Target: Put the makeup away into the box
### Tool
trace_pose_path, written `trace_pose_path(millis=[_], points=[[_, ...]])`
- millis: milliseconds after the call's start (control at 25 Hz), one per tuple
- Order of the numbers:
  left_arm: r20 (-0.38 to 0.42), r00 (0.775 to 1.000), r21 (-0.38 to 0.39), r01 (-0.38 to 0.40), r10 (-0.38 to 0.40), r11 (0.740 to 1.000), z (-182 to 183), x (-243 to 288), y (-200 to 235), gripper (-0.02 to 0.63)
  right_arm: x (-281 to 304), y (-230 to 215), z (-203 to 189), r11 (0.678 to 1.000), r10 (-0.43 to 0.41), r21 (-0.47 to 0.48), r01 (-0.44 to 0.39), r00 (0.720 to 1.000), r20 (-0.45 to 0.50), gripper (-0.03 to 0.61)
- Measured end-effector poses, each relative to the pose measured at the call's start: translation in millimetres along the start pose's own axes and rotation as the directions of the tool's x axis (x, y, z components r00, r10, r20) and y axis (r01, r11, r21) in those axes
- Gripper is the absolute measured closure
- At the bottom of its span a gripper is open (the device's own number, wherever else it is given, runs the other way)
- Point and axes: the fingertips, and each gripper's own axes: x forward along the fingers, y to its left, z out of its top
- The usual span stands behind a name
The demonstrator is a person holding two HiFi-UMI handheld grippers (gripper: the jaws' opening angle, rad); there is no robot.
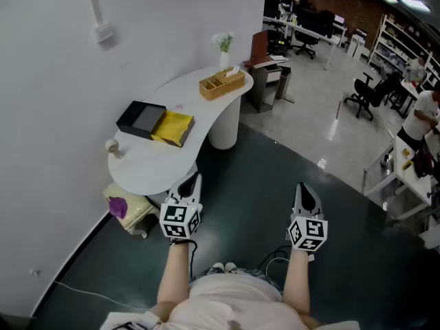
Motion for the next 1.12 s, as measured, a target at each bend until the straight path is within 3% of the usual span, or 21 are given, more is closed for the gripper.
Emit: trace_pose_path(millis=[1120], points=[[-0.023, 1.000, 0.009, 0.011, -0.011, 1.000, -5.1, -1.1, -11.4, 0.588, 1.6, 11.7, -10.9, 0.996, 0.063, 0.058, -0.062, 0.998, -0.023, 0.563]])
